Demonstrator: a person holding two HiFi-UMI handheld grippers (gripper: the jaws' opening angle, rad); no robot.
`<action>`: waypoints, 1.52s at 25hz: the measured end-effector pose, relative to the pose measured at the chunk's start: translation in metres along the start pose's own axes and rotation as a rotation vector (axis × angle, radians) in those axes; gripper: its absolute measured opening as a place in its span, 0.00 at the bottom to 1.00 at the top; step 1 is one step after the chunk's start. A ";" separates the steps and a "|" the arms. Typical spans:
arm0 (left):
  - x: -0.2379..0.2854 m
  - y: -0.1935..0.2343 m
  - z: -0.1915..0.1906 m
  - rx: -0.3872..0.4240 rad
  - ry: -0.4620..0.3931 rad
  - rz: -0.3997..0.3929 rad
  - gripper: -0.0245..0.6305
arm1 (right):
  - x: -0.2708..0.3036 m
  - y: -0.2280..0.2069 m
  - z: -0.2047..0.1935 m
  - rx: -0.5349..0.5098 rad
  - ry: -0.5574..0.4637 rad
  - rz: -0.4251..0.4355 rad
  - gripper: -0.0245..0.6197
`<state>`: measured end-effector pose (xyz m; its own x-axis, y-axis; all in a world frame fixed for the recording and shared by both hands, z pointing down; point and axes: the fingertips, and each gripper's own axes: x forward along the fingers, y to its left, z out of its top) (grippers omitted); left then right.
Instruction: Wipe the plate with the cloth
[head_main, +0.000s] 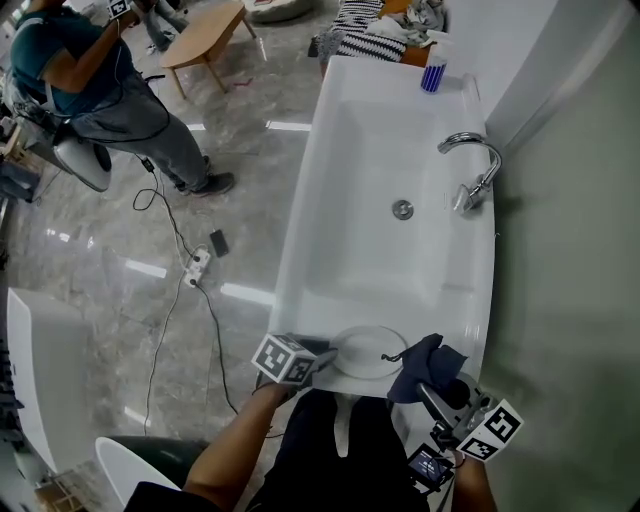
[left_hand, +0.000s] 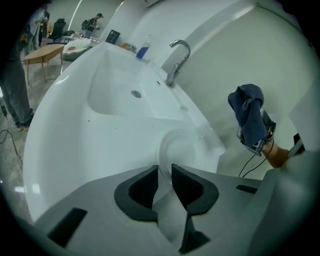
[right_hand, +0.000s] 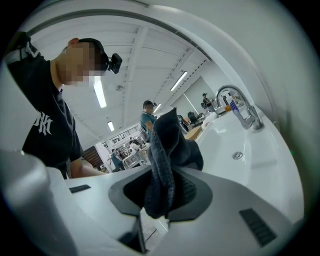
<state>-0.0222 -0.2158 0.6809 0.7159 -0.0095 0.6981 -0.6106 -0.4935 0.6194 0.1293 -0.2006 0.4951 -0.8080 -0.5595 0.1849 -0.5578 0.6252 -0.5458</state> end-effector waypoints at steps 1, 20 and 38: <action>-0.001 0.000 0.001 0.009 -0.002 -0.002 0.16 | 0.008 -0.003 -0.008 0.015 0.032 -0.014 0.15; -0.004 0.004 0.003 0.003 -0.019 -0.010 0.13 | 0.134 -0.033 -0.154 0.277 0.568 -0.137 0.14; -0.002 0.009 0.003 -0.029 -0.043 0.021 0.12 | 0.066 -0.050 -0.093 0.260 0.413 -0.204 0.13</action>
<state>-0.0278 -0.2229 0.6844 0.7164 -0.0576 0.6953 -0.6347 -0.4676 0.6152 0.0863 -0.2184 0.6104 -0.7243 -0.3624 0.5866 -0.6887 0.3408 -0.6399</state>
